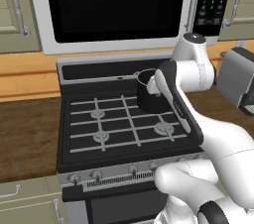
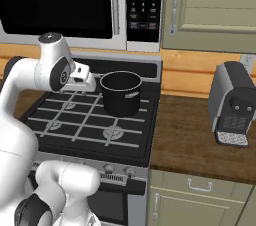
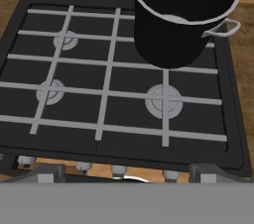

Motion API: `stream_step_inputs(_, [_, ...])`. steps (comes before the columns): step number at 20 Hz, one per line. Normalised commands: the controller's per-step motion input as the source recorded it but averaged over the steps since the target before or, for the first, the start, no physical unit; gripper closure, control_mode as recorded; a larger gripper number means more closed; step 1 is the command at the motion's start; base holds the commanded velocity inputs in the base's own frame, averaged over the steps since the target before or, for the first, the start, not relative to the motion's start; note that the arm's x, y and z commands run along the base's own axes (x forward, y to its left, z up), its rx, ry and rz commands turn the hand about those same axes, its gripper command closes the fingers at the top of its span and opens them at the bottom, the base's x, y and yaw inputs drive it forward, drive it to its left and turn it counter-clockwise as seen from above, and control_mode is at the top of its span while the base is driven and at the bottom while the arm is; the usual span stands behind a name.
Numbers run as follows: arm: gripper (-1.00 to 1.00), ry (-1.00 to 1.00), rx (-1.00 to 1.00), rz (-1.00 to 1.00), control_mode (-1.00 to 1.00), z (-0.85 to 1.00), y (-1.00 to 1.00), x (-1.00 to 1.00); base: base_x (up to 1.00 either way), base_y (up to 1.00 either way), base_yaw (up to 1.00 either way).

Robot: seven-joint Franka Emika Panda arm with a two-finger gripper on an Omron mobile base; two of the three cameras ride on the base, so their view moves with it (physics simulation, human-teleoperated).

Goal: Turn off the rear right burner of the stove.

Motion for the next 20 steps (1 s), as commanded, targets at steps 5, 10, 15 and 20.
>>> stream_step_inputs(5, [-1.0,0.0,0.0,0.0,-1.0,0.0,-0.01,0.0,0.0,0.0,0.0])
stream_step_inputs(10, [-1.0,0.0,0.0,0.0,-1.0,0.0,0.0,0.0,0.0,0.0,0.0])
stream_step_inputs(15, [-1.0,0.0,0.0,0.0,-1.0,0.0,0.0,0.0,0.0,0.0,0.0])
stream_step_inputs(20, [-1.0,0.0,0.0,0.0,1.0,0.0,0.01,-0.01,-0.08,0.13,0.0])
